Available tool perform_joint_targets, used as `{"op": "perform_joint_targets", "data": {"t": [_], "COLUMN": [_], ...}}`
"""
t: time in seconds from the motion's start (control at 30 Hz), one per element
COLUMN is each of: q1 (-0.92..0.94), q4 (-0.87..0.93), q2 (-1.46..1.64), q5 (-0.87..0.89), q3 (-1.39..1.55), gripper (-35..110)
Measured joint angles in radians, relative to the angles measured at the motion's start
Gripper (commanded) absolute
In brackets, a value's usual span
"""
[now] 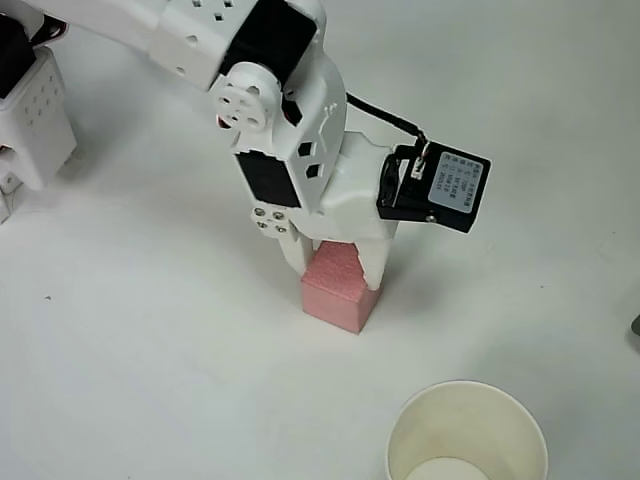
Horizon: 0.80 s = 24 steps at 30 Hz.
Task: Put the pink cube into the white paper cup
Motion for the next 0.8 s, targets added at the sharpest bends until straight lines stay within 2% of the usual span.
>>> {"op": "perform_joint_targets", "data": {"t": [0.17,0.47,0.8], "q1": [0.002,0.072,0.152], "q4": [0.021,0.273,0.379], "q2": [0.000,0.000,-0.032], "q5": [-0.025,-0.107,-0.196], "q3": [-0.058,-0.367,-0.621], "gripper": [5,5,5]}}
